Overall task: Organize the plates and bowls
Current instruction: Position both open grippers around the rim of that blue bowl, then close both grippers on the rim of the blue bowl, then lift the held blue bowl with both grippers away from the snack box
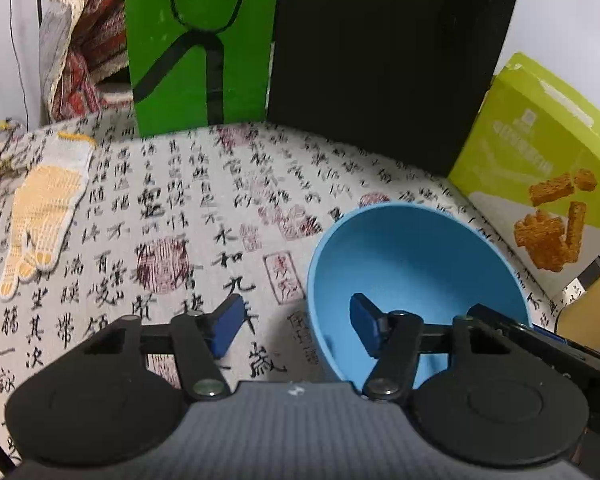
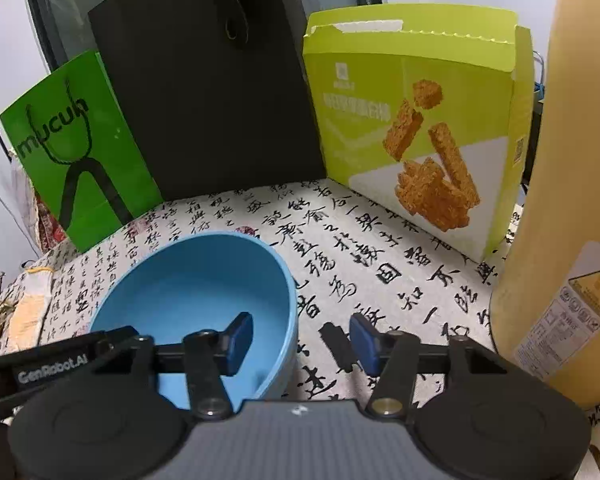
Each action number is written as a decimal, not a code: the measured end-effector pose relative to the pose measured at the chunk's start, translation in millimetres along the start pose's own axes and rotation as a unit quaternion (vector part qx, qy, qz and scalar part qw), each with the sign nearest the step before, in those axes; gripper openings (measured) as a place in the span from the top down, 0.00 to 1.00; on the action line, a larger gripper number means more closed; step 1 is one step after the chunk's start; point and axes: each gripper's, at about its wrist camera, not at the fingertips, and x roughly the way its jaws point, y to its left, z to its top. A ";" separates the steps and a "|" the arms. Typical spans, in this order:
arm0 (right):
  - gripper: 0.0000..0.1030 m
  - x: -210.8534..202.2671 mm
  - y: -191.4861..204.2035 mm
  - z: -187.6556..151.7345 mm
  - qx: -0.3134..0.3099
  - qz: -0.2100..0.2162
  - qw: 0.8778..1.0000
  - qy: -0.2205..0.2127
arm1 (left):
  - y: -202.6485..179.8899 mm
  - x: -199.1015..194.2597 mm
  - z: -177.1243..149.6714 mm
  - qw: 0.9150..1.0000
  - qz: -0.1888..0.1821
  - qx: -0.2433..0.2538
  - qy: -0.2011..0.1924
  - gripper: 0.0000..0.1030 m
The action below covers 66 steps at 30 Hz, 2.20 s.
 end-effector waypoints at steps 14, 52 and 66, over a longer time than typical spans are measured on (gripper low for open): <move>0.87 2.7 6.8 -2.0 0.002 0.000 1.000 0.013 | -10.8 3.6 -7.8 1.000 -0.001 0.017 0.021 0.88; 0.89 -95.0 34.7 -39.7 0.002 0.005 1.000 -0.016 | 14.2 -100.9 -43.4 0.999 0.024 0.044 -0.012 0.90; 0.89 -142.4 56.2 -70.2 0.003 0.022 0.999 -0.028 | 39.9 -152.9 -69.6 0.998 0.031 0.051 -0.027 0.90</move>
